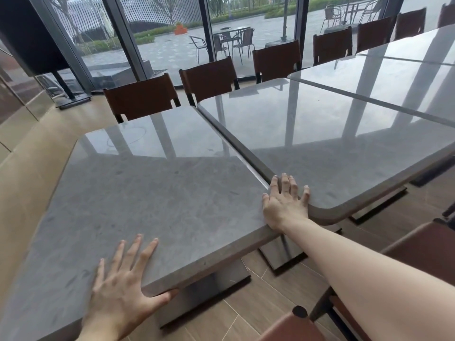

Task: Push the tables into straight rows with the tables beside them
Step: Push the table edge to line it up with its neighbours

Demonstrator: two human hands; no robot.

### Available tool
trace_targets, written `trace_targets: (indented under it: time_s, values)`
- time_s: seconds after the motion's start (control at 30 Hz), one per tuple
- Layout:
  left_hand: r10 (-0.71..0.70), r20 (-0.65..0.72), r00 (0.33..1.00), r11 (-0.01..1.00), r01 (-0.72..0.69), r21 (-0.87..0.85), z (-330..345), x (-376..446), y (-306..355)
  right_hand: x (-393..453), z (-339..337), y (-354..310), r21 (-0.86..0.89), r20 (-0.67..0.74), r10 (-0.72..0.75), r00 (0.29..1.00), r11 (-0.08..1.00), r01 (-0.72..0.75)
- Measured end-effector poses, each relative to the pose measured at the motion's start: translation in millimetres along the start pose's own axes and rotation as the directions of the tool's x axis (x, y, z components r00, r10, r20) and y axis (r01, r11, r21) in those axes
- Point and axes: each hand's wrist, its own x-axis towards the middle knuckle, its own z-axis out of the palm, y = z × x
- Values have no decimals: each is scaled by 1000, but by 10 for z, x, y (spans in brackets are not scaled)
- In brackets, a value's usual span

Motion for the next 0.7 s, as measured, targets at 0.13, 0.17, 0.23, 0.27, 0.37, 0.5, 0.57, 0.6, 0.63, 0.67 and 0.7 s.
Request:
trace_targets:
  time_s: [0.13, 0.17, 0.23, 0.27, 0.37, 0.5, 0.57, 0.6, 0.63, 0.67, 0.7]
  values:
    - [7, -7, 1000, 1000, -8, -18, -22, -9, 10, 6, 4, -1, 4, -3, 2, 1000, 1000, -2]
    - [13, -10, 1000, 1000, -13, -21, -34, -7, 15, 8, 2, -1, 7, -3, 5, 1000, 1000, -5]
    - [22, -13, 1000, 999, -22, -26, -49, -11, 20, 13, 2, -1, 5, -6, 7, 1000, 1000, -7]
    - [24, -18, 1000, 999, -25, -24, -44, -19, 16, 13, 5, -2, 0, -7, 5, 1000, 1000, -5]
    - [26, -23, 999, 999, -27, -17, -39, -40, 11, 14, 13, -5, -3, -7, 0, 1000, 1000, 0]
    - [32, -29, 999, 999, -33, -26, -47, -33, 15, 4, 8, -1, 6, -15, -5, 1000, 1000, 5]
    - [25, -30, 999, 999, -25, -20, -37, -41, 7, -6, 11, 8, 8, -25, -13, 1000, 1000, 13]
    - [23, -31, 999, 1000, -24, -17, -33, -47, 3, -10, 15, 14, 5, -27, -19, 999, 1000, 19]
    - [23, -32, 999, 1000, -24, -12, -29, -56, 0, -18, 18, 20, 4, -25, -24, 999, 1000, 24]
    - [24, -35, 999, 1000, -24, -6, -24, -66, -4, -25, 22, 24, 3, -24, -31, 999, 1000, 31]
    - [23, -38, 999, 1000, -23, 2, -22, -73, -7, -29, 24, 24, -2, -25, -39, 999, 999, 39]
